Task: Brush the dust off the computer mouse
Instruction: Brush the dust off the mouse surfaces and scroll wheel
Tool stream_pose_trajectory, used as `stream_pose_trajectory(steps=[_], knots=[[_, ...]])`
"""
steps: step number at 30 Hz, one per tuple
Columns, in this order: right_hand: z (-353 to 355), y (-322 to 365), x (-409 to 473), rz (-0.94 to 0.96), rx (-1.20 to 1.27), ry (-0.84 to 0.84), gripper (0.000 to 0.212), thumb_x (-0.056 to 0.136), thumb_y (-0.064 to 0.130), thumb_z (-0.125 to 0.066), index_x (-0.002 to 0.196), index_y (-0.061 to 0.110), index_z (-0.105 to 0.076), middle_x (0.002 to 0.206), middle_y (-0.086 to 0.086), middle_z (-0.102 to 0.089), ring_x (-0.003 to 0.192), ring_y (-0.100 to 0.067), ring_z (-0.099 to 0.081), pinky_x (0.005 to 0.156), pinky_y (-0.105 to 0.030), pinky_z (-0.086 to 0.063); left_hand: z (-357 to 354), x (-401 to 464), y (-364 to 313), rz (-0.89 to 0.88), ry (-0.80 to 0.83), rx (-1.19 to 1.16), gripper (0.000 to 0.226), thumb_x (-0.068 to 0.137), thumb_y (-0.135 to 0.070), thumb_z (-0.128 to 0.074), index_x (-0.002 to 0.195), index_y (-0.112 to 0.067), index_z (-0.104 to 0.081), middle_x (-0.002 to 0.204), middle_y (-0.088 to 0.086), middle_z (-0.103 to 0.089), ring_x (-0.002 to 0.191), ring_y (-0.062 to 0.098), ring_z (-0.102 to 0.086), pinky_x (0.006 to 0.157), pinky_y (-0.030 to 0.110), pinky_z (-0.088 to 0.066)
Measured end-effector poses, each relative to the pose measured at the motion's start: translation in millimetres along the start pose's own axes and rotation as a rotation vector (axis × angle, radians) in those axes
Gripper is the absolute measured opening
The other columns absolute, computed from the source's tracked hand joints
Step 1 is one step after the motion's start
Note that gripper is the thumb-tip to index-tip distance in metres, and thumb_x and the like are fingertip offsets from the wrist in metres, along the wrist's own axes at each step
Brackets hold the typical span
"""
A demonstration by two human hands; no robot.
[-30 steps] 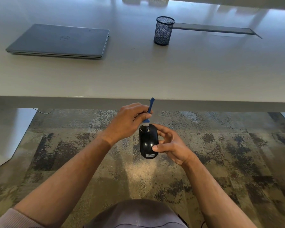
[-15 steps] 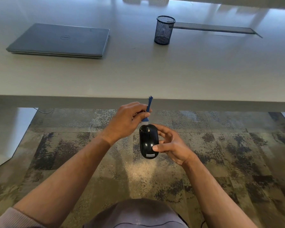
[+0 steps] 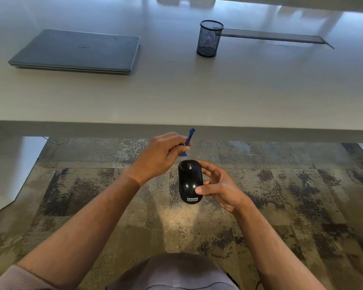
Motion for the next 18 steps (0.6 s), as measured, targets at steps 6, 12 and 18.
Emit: stream_pose_trajectory(steps=[6,12,18], knots=[[-3,2,1,-0.001,0.003,-0.007,0.082,0.059,0.002,-0.084,0.135,0.01,-0.057,0.13,-0.012,-0.065,0.099,-0.038,-0.07,0.091,-0.068,-0.05,-10,-2,-13,-0.066,0.03,-0.016,0.015,0.096,-0.015,-0.058,0.107,-0.012,-0.068,0.099,-0.004,-0.065,0.083,0.0,-0.06,0.078,0.005,-0.043],[-1,0,-2,0.002,-0.013,-0.004,0.08,0.059,0.002,-0.084,0.134,0.011,-0.059,0.13,-0.009,-0.066,0.099,-0.039,-0.069,0.089,-0.064,-0.052,-2,-3,0,-0.012,0.036,-0.004,0.017,0.096,-0.017,-0.056,0.108,-0.012,-0.067,0.099,-0.006,-0.061,0.081,-0.003,-0.058,0.075,0.004,-0.044],[-3,-1,-1,-0.007,-0.004,-0.007,0.081,0.058,0.002,-0.084,0.134,0.01,-0.058,0.13,-0.011,-0.066,0.096,-0.034,-0.071,0.083,-0.053,-0.058,0,-2,-16,-0.044,-0.011,-0.042,0.016,0.095,-0.016,-0.058,0.108,-0.011,-0.067,0.099,-0.005,-0.063,0.083,-0.003,-0.058,0.08,0.005,-0.044]])
Point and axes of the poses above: each hand's wrist, its own x-axis towards the middle knuckle, its own z-axis out of the back of the hand, y = z × x, the point moved 6 cm from there along x, towards the middle knuckle
